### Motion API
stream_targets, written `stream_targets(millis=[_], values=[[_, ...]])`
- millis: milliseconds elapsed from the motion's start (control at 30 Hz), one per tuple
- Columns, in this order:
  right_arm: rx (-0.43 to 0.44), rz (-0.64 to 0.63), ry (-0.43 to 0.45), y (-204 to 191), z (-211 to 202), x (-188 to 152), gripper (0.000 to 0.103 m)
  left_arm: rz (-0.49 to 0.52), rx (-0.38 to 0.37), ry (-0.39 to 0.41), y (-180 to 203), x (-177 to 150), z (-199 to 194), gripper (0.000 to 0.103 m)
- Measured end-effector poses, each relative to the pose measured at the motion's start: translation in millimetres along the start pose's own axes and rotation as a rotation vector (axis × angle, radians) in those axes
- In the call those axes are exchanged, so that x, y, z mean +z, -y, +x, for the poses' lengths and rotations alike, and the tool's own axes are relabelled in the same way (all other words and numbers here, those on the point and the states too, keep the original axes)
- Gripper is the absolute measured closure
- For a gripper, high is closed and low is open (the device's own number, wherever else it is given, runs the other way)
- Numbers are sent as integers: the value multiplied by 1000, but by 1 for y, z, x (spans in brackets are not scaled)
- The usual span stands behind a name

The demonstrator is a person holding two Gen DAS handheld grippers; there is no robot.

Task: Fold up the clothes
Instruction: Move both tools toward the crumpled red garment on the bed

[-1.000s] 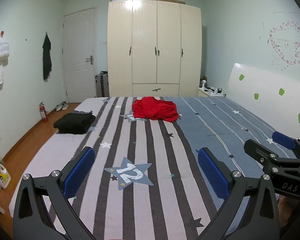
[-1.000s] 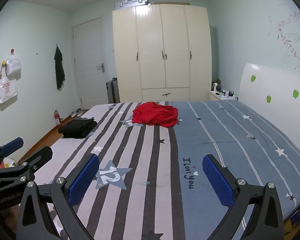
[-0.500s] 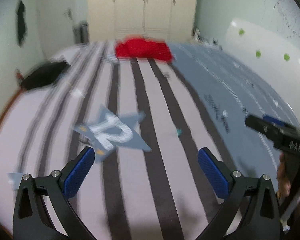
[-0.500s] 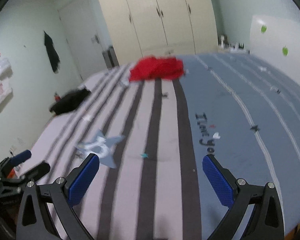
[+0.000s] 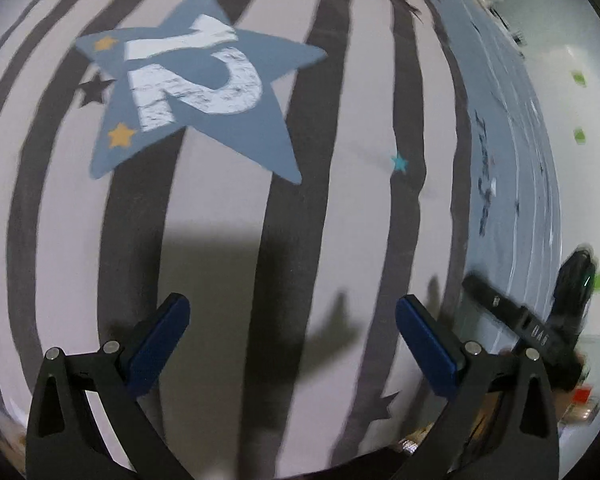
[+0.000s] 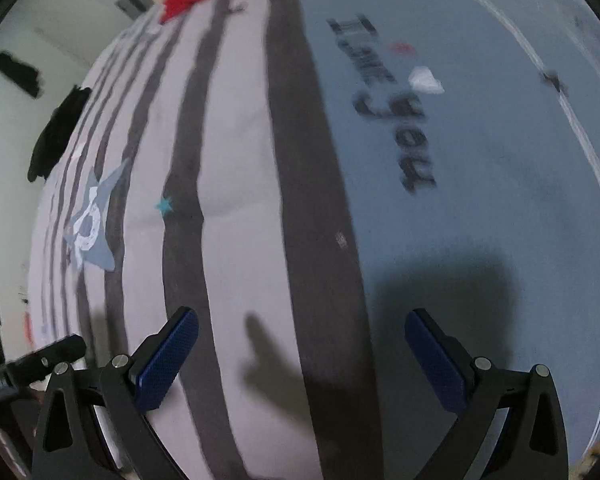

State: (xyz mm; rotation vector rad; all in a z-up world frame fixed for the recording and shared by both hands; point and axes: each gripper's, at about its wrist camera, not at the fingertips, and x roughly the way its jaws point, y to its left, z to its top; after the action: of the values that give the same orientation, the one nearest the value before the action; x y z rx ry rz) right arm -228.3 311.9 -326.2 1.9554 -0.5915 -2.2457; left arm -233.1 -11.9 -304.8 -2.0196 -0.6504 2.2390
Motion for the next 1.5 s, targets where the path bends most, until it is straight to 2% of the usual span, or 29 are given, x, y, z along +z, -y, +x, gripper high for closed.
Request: stream_targets(millis=[67,100,167,233,333,433,500,533,633,733,900,967,1000,1133,1267,1367,1500], values=[[-8,50,-73,9,2,0,1,-40,25,5,2,0,-2,1],[-14,73,-111,14,3,0,1,-51,11,-12,2,0,0,1],[-50,76,-103,17,0,3,1,-83,-10,-58,3,2,7,1],[-87,40,-115,14,-1,8,1,-92,17,-61,3,4,10,1],[-95,-14,-160,7,2,18,1,-74,38,-67,2,9,17,1],[-162,-49,-162,-2,4,31,1,-25,84,-44,-2,21,28,1],[-208,-71,-162,-8,4,40,1,-18,88,-34,-7,32,34,1],[-267,-66,-152,-11,4,47,1,-15,89,-29,-9,40,36,1],[-293,-33,-131,-15,6,73,1,8,51,17,-15,70,40,1],[-259,-20,-68,-21,4,106,1,74,31,110,-11,114,48,1],[-220,-57,169,-39,-9,187,1,124,42,291,11,193,63,1],[-200,-93,231,-46,-9,222,1,148,56,369,30,232,66,1],[-199,-114,257,-50,-8,241,1,154,54,395,44,254,52,1],[-183,-184,379,-73,-12,324,1,188,22,506,81,345,58,1],[-160,-215,480,-95,3,385,1,244,11,554,120,439,76,1],[-120,-222,505,-107,14,424,1,273,19,570,148,479,87,1],[-64,-232,535,-123,30,476,1,334,76,577,179,526,100,1]])
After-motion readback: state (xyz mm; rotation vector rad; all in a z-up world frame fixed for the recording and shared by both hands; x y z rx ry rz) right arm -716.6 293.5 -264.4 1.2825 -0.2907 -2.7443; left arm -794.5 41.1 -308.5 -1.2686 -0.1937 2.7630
